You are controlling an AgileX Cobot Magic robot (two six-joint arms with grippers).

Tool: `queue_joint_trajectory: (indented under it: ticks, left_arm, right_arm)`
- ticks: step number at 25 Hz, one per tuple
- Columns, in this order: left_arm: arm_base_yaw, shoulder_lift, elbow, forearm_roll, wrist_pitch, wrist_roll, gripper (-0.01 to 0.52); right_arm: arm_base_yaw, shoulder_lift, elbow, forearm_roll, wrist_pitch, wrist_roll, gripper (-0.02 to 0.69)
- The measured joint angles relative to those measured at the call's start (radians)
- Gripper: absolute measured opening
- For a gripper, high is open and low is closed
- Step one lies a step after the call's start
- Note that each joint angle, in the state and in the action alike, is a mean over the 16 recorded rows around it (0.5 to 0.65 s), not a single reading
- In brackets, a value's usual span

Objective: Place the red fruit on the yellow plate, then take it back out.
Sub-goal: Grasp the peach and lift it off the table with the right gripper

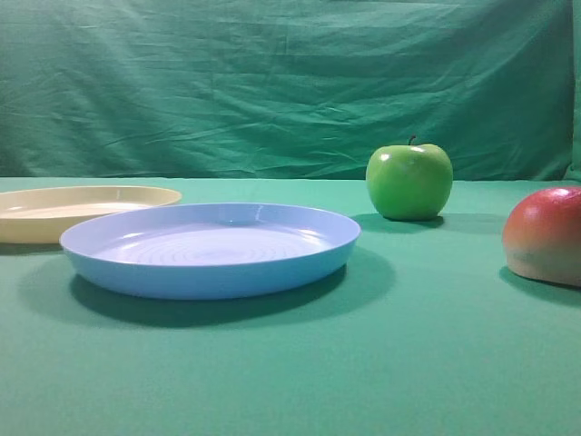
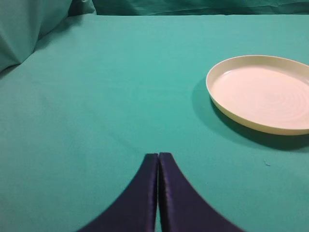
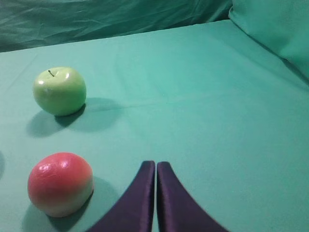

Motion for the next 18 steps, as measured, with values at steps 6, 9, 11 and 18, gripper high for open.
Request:
queue_joint_trajectory:
  ticks: [6, 9, 11, 18]
  left_arm:
    - [0.0, 0.0, 0.0, 0.0, 0.0, 0.0, 0.0]
    - [0.0, 0.0, 0.0, 0.0, 0.0, 0.0, 0.0]
    - [0.0, 0.0, 0.0, 0.0, 0.0, 0.0, 0.0]
    - [0.0, 0.0, 0.0, 0.0, 0.0, 0.0, 0.0]
  right_arm:
    - [0.0, 0.0, 0.0, 0.0, 0.0, 0.0, 0.0]
    - [0.0, 0.0, 0.0, 0.0, 0.0, 0.0, 0.0]
    - [0.0, 0.0, 0.0, 0.0, 0.0, 0.0, 0.0]
    - [0.0, 0.0, 0.0, -0.001, -0.002, -0.001, 0.0]
